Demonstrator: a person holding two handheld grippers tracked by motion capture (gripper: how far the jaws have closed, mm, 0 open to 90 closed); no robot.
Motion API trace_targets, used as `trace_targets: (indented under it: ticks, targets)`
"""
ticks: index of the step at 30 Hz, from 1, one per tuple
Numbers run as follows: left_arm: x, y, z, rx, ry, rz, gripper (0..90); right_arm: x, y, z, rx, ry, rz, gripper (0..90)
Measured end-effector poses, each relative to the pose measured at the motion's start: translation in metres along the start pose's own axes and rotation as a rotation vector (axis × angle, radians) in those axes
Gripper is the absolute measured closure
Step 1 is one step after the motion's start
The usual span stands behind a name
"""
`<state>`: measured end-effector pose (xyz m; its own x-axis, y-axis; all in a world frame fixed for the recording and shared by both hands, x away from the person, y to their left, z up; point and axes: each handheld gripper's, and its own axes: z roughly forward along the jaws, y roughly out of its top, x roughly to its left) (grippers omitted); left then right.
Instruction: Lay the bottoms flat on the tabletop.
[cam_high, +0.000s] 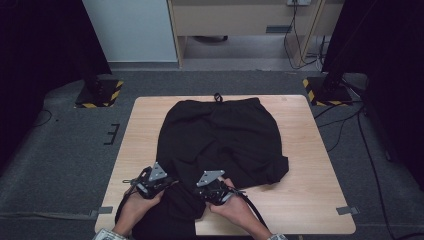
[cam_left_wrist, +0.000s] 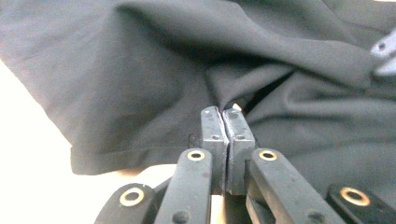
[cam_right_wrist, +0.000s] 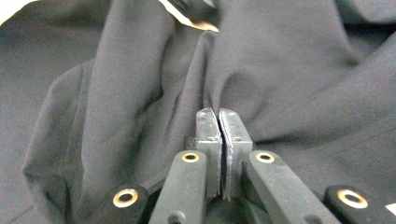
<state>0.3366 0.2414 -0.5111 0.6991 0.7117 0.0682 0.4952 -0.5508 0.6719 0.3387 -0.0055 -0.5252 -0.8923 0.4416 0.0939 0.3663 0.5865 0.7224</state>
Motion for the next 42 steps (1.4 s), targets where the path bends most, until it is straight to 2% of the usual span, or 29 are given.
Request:
trace_targets:
  ticks: [1, 5, 7, 11, 12, 14, 17, 19, 22, 23, 25, 26, 28, 29, 31, 35, 36, 37, 38, 39, 41, 42]
  targets:
    - [0.000, -0.006, -0.008, 0.002, 0.006, -0.002, 88.3, 0.001, -0.001, -0.001, 0.003, 0.003, -0.003, 88.1]
    - [0.000, -0.020, -0.022, 0.029, 0.012, 0.001, 88.5, 0.009, -0.003, 0.003, -0.003, 0.037, -0.012, 87.7]
    - [0.000, -0.025, -0.030, 0.026, 0.021, 0.007, 88.6, 0.014, 0.000, 0.006, -0.014, 0.054, -0.014, 85.8]
    - [0.012, -0.029, -0.040, 0.003, 0.070, -0.006, 88.5, 0.019, 0.008, 0.005, -0.050, 0.057, -0.018, 70.5]
    - [0.016, -0.028, -0.041, -0.002, 0.078, -0.011, 88.4, 0.019, 0.010, 0.005, -0.057, 0.056, -0.012, 64.2]
    - [0.028, -0.025, -0.039, -0.018, 0.080, -0.036, 88.3, 0.018, 0.013, 0.005, -0.061, 0.046, -0.026, 61.0]
    - [0.041, -0.017, -0.030, -0.036, 0.083, -0.039, 87.7, 0.018, 0.016, 0.010, -0.064, 0.036, -0.018, 53.9]
    - [0.045, -0.011, -0.023, -0.068, 0.052, -0.055, 87.2, 0.018, 0.019, 0.015, -0.060, 0.018, -0.007, 48.8]
    - [0.046, -0.005, -0.010, -0.050, 0.075, -0.033, 85.4, 0.018, 0.022, 0.019, -0.055, 0.007, -0.017, 48.3]
    - [0.046, -0.004, -0.006, -0.049, 0.079, -0.039, 82.1, 0.016, 0.023, 0.023, -0.035, -0.020, -0.026, 47.9]
    - [0.045, -0.004, -0.002, -0.063, 0.086, -0.040, 77.2, 0.008, 0.020, 0.028, 0.002, -0.075, -0.009, 47.5]
    - [0.044, -0.004, -0.001, -0.063, 0.095, -0.029, 77.2, 0.008, 0.020, 0.028, 0.002, -0.075, -0.009, 47.5]
    - [0.046, -0.006, 0.000, -0.089, 0.099, -0.051, 74.6, 0.001, 0.016, 0.025, -0.008, -0.102, 0.000, 49.9]
    - [0.047, -0.006, 0.000, -0.093, 0.103, -0.047, 74.8, -0.002, 0.015, 0.023, -0.005, -0.109, -0.002, 51.0]
    - [0.048, -0.005, 0.003, -0.092, 0.104, -0.053, 74.8, -0.004, 0.012, 0.020, -0.004, -0.115, 0.004, 51.8]
    - [0.046, -0.006, 0.006, -0.079, 0.106, -0.050, 68.5, -0.006, 0.000, 0.006, -0.004, -0.121, 0.004, 52.1]
    - [0.044, -0.008, 0.005, -0.082, 0.114, -0.045, 65.1, -0.005, -0.004, 0.003, -0.007, -0.121, 0.006, 52.1]
    - [0.041, -0.012, 0.004, -0.082, 0.118, -0.064, 61.0, -0.003, -0.008, -0.001, -0.007, -0.118, 0.003, 52.1]
    - [0.040, -0.015, 0.003, -0.087, 0.114, -0.079, 52.9, 0.000, -0.013, -0.006, -0.013, -0.107, -0.004, 52.1]
    - [0.037, -0.017, 0.003, -0.082, 0.117, -0.078, 48.8, 0.002, -0.016, -0.008, -0.016, -0.100, -0.012, 52.1]
    - [0.034, -0.021, 0.004, -0.044, 0.126, -0.061, 42.5, 0.005, -0.019, -0.011, -0.015, -0.091, -0.024, 51.9]
    - [0.033, -0.023, 0.003, -0.052, 0.124, -0.069, 41.4, 0.005, -0.019, -0.011, -0.015, -0.092, -0.021, 51.5]
